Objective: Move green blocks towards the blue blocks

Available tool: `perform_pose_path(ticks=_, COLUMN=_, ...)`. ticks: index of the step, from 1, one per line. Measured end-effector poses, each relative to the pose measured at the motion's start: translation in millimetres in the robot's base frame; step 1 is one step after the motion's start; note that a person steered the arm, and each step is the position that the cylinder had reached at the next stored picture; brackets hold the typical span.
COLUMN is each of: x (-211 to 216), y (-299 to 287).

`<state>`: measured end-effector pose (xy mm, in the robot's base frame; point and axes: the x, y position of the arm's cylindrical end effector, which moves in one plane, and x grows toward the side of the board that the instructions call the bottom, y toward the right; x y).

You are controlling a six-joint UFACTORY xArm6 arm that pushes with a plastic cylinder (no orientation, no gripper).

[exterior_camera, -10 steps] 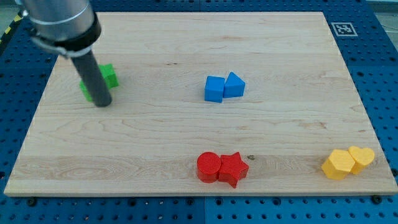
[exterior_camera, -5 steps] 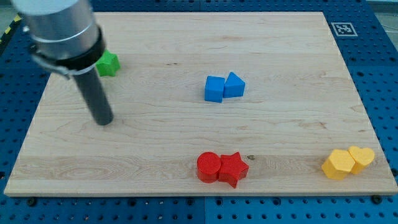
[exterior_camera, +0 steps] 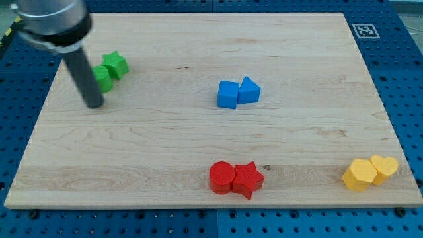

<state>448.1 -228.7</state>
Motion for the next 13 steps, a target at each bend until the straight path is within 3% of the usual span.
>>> perform_pose_path(ticks=1, x=-22, y=-12)
perform_pose_path(ticks=3, x=-49, y=97)
perform_pose_path(ticks=5, x=-46, y=26)
perform_pose_path(ticks=6, x=-76, y=-9)
perform_pose_path(ticks=8, x=-128, y=4)
perform_pose_path(ticks=10, x=-106, y=92)
perform_pose_path(ticks=11, x=-109, y=98)
perform_pose_path(ticks=12, x=-108, y=59)
perform_pose_path(ticks=13, x=-71, y=57)
